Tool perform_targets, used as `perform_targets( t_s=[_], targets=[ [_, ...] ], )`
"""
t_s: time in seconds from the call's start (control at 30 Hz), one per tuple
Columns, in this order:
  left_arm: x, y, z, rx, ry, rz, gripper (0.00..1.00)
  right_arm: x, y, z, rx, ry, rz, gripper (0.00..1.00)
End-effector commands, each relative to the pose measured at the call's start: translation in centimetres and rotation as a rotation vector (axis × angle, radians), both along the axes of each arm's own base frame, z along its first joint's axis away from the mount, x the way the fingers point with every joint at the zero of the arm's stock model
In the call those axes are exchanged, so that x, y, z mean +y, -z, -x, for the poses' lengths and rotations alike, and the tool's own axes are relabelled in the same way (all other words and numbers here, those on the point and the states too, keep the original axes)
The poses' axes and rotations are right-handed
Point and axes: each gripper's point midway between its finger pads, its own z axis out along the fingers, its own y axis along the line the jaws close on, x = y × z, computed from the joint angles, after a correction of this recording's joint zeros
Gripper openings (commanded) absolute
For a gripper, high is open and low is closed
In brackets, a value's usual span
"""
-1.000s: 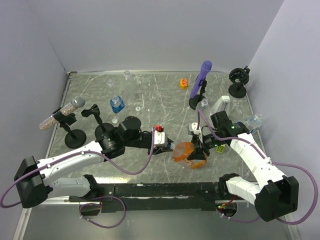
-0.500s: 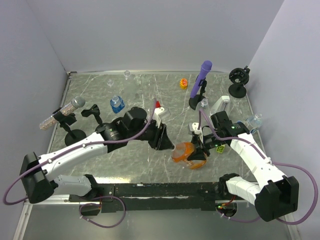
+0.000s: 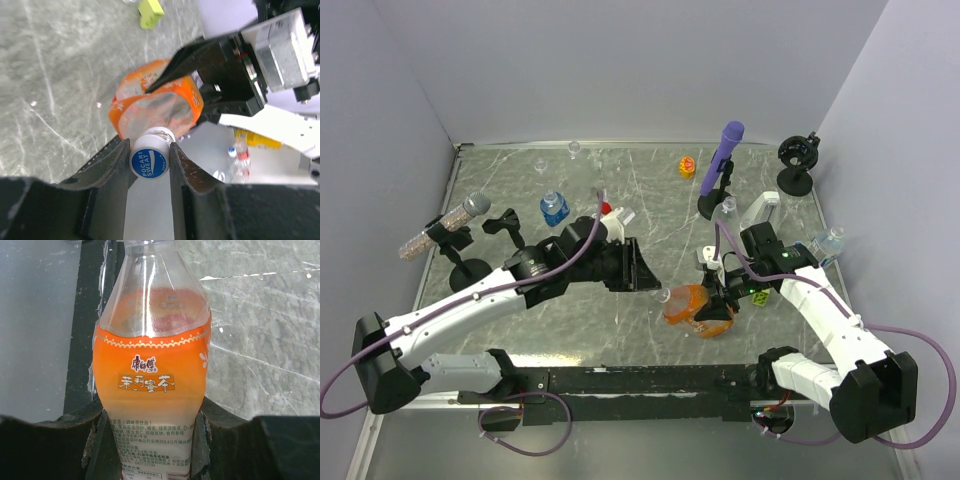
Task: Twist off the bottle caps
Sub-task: Place the bottle cap at the center of the board.
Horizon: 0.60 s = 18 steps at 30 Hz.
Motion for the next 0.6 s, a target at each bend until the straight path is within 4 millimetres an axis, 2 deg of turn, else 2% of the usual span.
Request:
perform_targets(
  t_s=[0.0,0.1,0.23,0.33,0.4,0.47,0.57],
  targets=[
    [1.5,-2.3,-1.8,-0.059,-0.134,0.03,0.01,0.5,-1.0,-0.5,-0.053,-0.02,-0.041,0.2],
    [3.8,-1.3,-3.7,-0.215,-0.187,-0.103,0.01,0.5,-1.1,-0.5,-0.058,-0.02,-0.044,0.2],
    [8.2,1.4,-8.6,-0.488,-0.308,-0.417,0.01,0.6,-1.1,-0.4,-0.056,-0.026,-0.048,0.2],
    [10.2,3.4,-12.2,-0.556,-0.358,-0.586,0.01,0.6,-1.2,-0.4,-0.059,-0.026,-0.049,0.2],
    [10.7,4.9,-14.5,-0.542,-0.362,-0.656,0.01,0.6,-1.1,-0.4,-0.06,-0.023,-0.046,0.2],
    [10.6,5.5,-16.9,-0.538,-0.372,-0.694,0.01,0.6,-1.1,-0.4,-0.06,-0.023,-0.046,0.2],
    [9.9,7.2,-19.6,-0.515,-0.361,-0.731,0.02,0.5,-1.1,-0.4,-0.064,-0.023,-0.043,0.2]
  ],
)
